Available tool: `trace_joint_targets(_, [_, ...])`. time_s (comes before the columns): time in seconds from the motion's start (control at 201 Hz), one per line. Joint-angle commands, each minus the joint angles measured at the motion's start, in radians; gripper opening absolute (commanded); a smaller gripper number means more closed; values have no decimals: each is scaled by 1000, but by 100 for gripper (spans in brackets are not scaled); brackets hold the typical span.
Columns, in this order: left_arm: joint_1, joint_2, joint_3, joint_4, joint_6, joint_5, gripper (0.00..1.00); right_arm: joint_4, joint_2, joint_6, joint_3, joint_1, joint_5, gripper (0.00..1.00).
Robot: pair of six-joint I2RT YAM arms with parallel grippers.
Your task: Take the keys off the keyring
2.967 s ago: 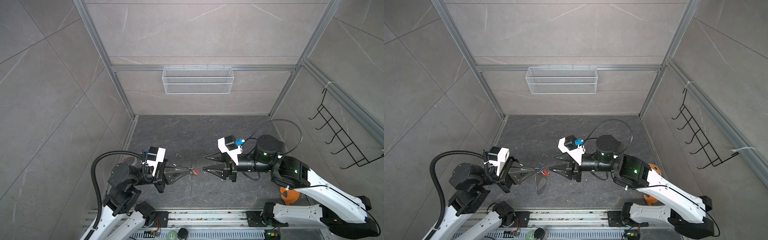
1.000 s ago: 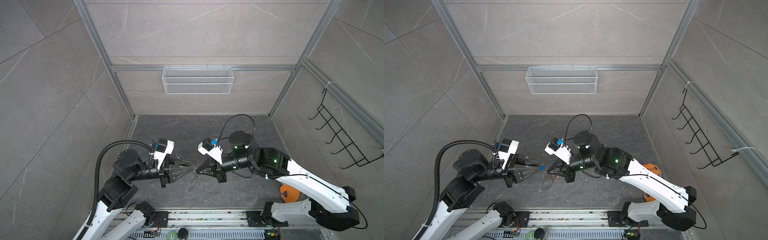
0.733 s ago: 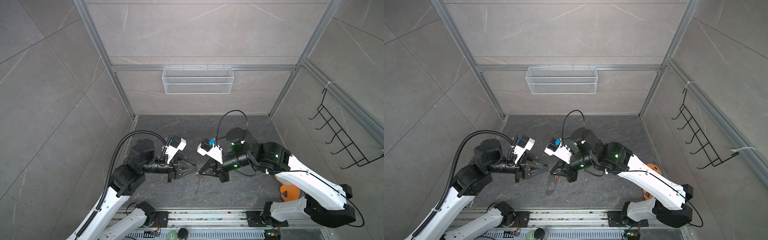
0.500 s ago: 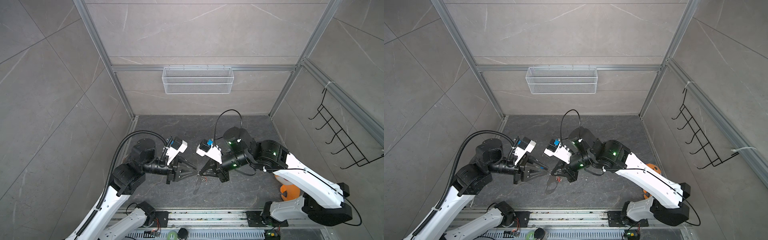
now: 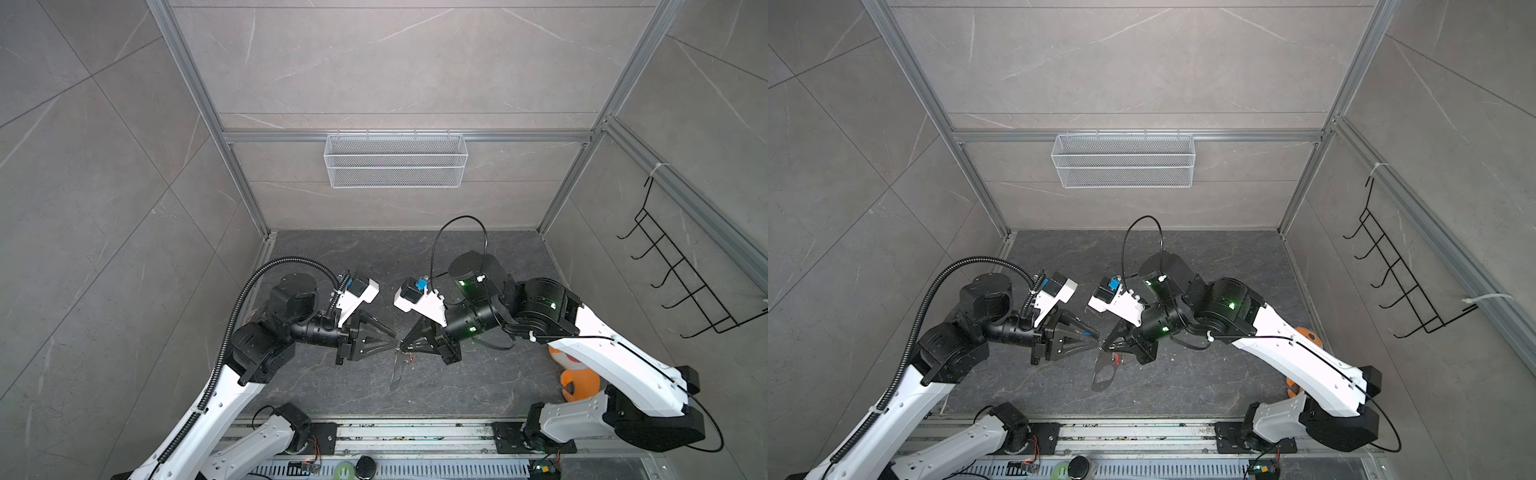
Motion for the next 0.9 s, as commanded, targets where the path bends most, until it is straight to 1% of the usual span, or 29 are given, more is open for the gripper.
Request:
trace_joint_targets(0.0, [-4, -15, 33, 3, 33, -38, 28, 4, -7, -17, 18, -2, -25, 0])
trace_joint_targets(0.085, [-4, -5, 31, 32, 12, 3, 28, 13, -11, -17, 14, -2, -24, 0])
trace_joint_targets(0.204, [-4, 12, 32, 39, 0, 44, 24, 39, -16, -8, 8, -2, -12, 0])
trace_joint_targets(0.359, [-5, 15, 29, 39, -4, 81, 23, 47, -12, -4, 17, -2, -1, 0])
trace_joint_targets(0.443, [-4, 17, 28, 41, -1, 85, 16, 53, -10, -2, 18, -1, 0, 0])
trace_joint_targets(0.493, [-4, 15, 26, 44, -2, 82, 14, 57, -7, 0, 17, -2, 2, 0])
trace_joint_targets(0.737, [-4, 19, 19, 56, -6, 90, 16, 96, -13, 11, 6, -2, 24, 0])
trace_joint_targets(0.857, [-4, 14, 9, 87, -21, 92, 6, 117, -10, 16, -4, -1, 16, 0])
trace_joint_targets(0.892, [-4, 10, 4, 99, -27, 94, 1, 121, -10, 18, -7, -2, 17, 0])
